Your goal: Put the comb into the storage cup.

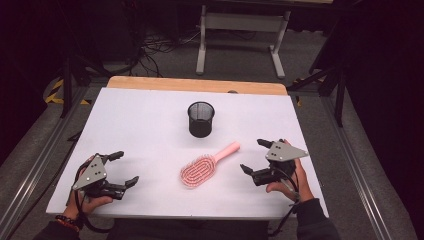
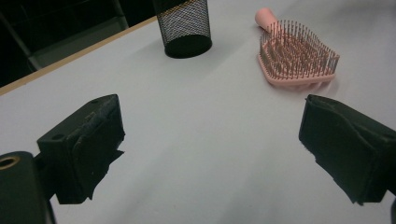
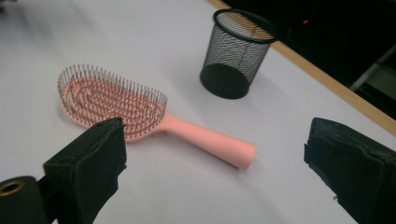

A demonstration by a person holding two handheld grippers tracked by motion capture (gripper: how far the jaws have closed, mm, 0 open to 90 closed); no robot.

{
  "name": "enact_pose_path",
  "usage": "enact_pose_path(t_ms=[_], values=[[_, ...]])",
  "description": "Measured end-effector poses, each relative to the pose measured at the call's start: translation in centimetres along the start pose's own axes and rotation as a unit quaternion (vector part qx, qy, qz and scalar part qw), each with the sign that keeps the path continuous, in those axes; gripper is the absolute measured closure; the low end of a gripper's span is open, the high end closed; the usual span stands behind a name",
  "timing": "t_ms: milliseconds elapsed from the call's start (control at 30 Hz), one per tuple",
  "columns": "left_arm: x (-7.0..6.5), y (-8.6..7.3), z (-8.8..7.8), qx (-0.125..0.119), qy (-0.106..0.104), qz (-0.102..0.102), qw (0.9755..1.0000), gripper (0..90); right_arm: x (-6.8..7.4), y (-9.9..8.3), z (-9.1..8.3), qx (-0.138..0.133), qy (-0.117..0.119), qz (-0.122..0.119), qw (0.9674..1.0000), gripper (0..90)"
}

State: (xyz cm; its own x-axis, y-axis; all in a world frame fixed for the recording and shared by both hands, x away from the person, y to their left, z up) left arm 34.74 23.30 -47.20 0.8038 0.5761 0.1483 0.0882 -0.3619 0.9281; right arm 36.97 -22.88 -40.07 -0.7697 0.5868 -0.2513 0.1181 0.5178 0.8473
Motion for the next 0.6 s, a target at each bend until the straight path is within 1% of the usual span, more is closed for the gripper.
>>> enact_pose_path(t_ms=[33, 100, 133, 233, 267, 300, 333, 367, 400, 433, 467, 500, 533, 567, 600], values=[[0.0, 0.0, 0.0, 0.0, 0.0, 0.0, 1.0, 7.5, -0.1, 1.1, 0.7, 0.025, 0.015, -0.031, 0.9991, 8.5], [-0.1, 0.0, 0.0, 0.001, 0.001, 0.002, 1.0, 7.6, -0.2, 1.9, 1.1, 0.038, 0.03, -0.046, 0.9978, 8.7], [-0.1, 0.0, 0.0, 0.001, 0.001, 0.002, 1.0, 7.6, -0.2, 1.9, 1.1, 0.038, 0.03, -0.046, 0.9978, 8.7], [-0.2, 0.0, 0.0, 0.0, -0.001, 0.001, 1.0, 7.6, -0.5, 3.4, 2.5, 0.08, 0.065, -0.078, 0.9916, 10.6], [-0.2, -0.1, 0.0, 0.0, -0.002, 0.002, 1.0, 7.6, -0.5, 3.6, 2.8, 0.091, 0.069, -0.088, 0.9895, 10.9], [-0.2, -0.1, -0.1, 0.0, -0.003, 0.001, 1.0, 7.7, -0.4, 4.1, 3.6, 0.118, 0.075, -0.115, 0.9835, 11.1], [-0.2, -0.1, -0.1, 0.002, 0.0, 0.001, 1.0, 7.8, -0.3, 4.3, 4.0, 0.135, 0.084, -0.124, 0.9795, 11.2], [-0.2, -0.1, -0.1, 0.005, 0.006, 0.002, 1.0, 7.8, -0.2, 4.6, 4.5, 0.149, 0.089, -0.142, 0.9745, 11.7], [-0.2, -0.1, -0.1, 0.006, 0.005, 0.001, 1.0, 7.9, 0.0, 4.7, 4.9, 0.164, 0.095, -0.15, 0.9705, 12.0], [-0.2, -0.1, -0.1, 0.006, 0.005, 0.001, 1.0, 7.9, 0.0, 4.7, 4.9, 0.164, 0.095, -0.15, 0.9705, 12.0], [-0.2, -0.1, -0.1, 0.007, 0.005, 0.003, 1.0, 7.9, 0.1, 4.8, 5.4, 0.178, 0.107, -0.162, 0.9647, 12.6], [-0.3, -0.1, -0.1, 0.006, 0.005, 0.003, 1.0, 7.8, 0.3, 4.9, 6.3, 0.205, 0.117, -0.185, 0.9538, 14.4], [-0.3, -0.1, -0.2, 0.005, 0.004, 0.002, 1.0, 7.9, 0.3, 4.8, 6.7, 0.217, 0.121, -0.196, 0.9485, 15.5], [-0.3, -0.1, -0.2, 0.005, 0.004, 0.003, 1.0, 7.8, 0.4, 4.7, 7.2, 0.23, 0.129, -0.203, 0.943, 16.3], [-0.3, -0.2, -0.2, 0.005, 0.002, 0.003, 1.0, 7.8, 0.6, 4.5, 8.0, 0.262, 0.136, -0.218, 0.93, 19.6]])
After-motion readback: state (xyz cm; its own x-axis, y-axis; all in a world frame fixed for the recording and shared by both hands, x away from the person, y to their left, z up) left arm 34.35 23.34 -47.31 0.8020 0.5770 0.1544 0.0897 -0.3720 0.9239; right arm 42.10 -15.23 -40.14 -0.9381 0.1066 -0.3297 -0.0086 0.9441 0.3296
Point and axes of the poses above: each handheld gripper's, and its own axes: z roughly forward along the jaws, y roughly out of its top, x roughly to its left, the point moved 3 cm from there along z, roughly forward along the jaws, and after that the axes turned 1 degree about -y, right-handed, at the moved point
